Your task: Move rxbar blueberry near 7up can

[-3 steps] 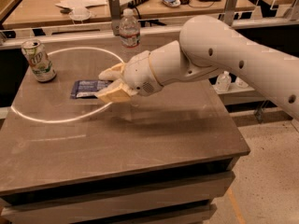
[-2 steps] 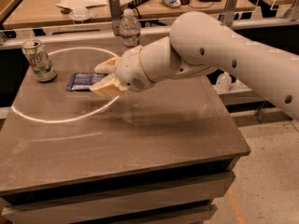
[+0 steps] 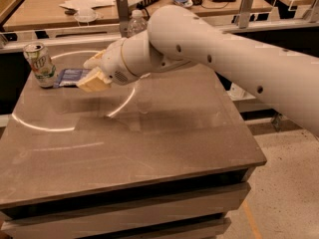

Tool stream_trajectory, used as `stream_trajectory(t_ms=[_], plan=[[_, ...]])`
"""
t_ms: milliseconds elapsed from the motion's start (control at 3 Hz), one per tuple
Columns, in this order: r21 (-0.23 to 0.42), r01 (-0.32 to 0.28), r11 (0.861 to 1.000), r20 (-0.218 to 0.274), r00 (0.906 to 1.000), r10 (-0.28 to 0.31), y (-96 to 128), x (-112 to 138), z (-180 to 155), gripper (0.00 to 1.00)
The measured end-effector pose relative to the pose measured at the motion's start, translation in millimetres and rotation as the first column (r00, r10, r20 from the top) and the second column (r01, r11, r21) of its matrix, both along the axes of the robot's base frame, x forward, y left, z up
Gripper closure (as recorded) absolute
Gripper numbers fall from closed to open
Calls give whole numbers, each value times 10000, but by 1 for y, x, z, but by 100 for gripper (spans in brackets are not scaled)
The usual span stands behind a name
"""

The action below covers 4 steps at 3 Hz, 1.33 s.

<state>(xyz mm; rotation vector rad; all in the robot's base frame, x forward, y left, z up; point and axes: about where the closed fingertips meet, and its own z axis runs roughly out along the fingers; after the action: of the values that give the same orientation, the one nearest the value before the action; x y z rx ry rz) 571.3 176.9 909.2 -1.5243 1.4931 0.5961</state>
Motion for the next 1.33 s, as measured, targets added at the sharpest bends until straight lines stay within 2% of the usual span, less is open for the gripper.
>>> stream_trajectory(t_ms=[333,667,1000,1333], plan=[[27,48,10000,121,9999,-48,20,13,-2,100],[11,161,9999,32,9999,-161,33,27,-12,82],[-7,187,9998,-46,9998,-187,40,37,-20,60],[-144,56,9999,-39,10000,-57,51,47,-26,28]])
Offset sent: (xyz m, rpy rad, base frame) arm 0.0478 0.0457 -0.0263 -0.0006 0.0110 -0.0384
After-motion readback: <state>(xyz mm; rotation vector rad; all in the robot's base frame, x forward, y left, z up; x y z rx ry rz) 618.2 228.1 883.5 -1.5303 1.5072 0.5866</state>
